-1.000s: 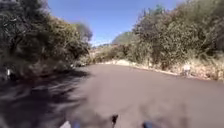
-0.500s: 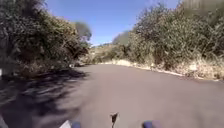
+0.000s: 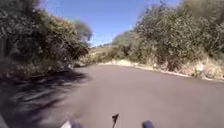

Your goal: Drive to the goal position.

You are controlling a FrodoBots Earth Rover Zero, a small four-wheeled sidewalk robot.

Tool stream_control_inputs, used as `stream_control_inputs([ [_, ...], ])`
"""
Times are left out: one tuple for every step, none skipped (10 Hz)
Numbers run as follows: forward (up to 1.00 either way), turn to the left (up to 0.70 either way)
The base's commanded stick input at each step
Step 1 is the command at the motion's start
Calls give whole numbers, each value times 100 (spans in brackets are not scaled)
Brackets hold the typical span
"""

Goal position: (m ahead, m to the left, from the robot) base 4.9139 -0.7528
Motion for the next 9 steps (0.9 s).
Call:
stream_control_inputs([
  [85,0],
  [85,0],
  [85,0],
  [85,0],
  [85,0],
  [85,0],
  [85,0],
  [85,0],
  [85,0],
])
